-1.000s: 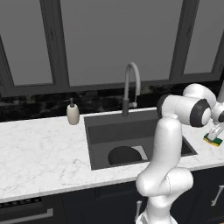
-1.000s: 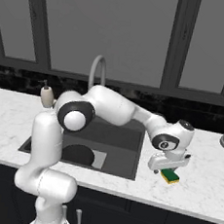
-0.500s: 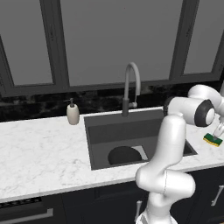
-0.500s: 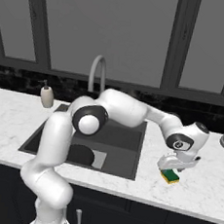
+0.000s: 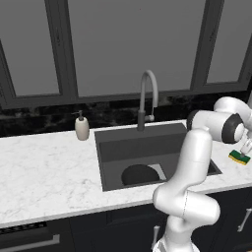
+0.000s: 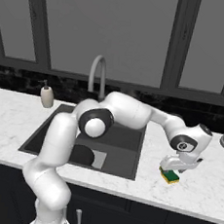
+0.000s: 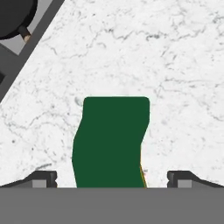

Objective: Pick the pan and sponge and place them into the sink. Then turn on the water.

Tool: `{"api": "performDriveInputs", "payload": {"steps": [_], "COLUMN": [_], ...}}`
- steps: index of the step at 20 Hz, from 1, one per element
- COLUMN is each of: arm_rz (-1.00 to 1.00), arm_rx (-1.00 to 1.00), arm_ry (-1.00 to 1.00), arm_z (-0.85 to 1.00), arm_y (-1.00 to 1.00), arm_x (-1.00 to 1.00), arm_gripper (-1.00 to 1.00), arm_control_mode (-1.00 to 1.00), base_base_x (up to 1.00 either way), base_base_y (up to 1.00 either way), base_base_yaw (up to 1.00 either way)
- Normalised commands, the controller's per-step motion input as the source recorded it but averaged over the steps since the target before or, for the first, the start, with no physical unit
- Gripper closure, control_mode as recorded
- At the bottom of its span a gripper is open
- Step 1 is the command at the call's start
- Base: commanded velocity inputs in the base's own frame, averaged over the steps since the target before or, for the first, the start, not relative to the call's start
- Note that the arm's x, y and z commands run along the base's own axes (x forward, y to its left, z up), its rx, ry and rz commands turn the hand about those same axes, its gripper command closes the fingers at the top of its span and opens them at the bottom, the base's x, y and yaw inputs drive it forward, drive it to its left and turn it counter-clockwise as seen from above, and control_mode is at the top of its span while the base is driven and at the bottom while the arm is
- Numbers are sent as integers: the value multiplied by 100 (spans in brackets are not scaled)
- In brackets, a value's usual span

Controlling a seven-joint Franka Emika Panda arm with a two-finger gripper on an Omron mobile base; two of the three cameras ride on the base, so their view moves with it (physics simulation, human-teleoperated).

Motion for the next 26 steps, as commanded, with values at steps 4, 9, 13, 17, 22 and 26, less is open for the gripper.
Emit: {"api": "performDriveInputs", "payload": {"steps": [4,9,13,17,22,26], "arm_rz": [0,0,0,0,0,0], "arm_rx": [0,0,0,0,0,-3], "arm_ry": [0,4,7,4,0,0], "arm_z": [-18,-25,-26,-25,-20,-27], "arm_y": [1,3,4,4,16,34], "arm_x": [10,15,8,1,0,0], "arm_gripper": [-100,-100,-100,-100,-100,-100], "arm_control_mode": [-100,-100,-100,-100,-100,-100], "base_base_x": [0,0,0,0,0,0], "base_base_y": [0,0,0,0,0,0], "base_base_yaw": [0,0,0,0,0,0]}}
